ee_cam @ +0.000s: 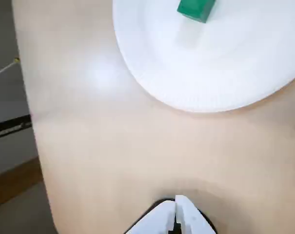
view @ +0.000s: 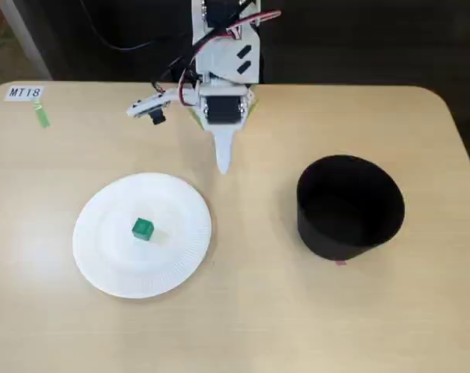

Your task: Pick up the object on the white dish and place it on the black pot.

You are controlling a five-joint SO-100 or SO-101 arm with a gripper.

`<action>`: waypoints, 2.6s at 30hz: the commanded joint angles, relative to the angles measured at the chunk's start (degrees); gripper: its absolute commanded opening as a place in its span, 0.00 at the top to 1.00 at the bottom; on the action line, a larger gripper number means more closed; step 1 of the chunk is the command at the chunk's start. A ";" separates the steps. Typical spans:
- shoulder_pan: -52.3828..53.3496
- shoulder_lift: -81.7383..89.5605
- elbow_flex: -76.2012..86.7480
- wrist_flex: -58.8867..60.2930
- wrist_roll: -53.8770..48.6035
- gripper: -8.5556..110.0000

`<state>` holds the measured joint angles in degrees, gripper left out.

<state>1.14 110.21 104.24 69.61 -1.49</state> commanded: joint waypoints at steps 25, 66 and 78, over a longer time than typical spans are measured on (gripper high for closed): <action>22.68 -17.84 -9.23 1.05 1.85 0.75; 25.49 -47.55 -38.23 9.67 58.36 0.93; 24.17 -53.88 -45.62 10.63 66.09 0.81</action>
<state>25.75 55.90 61.70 79.28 63.81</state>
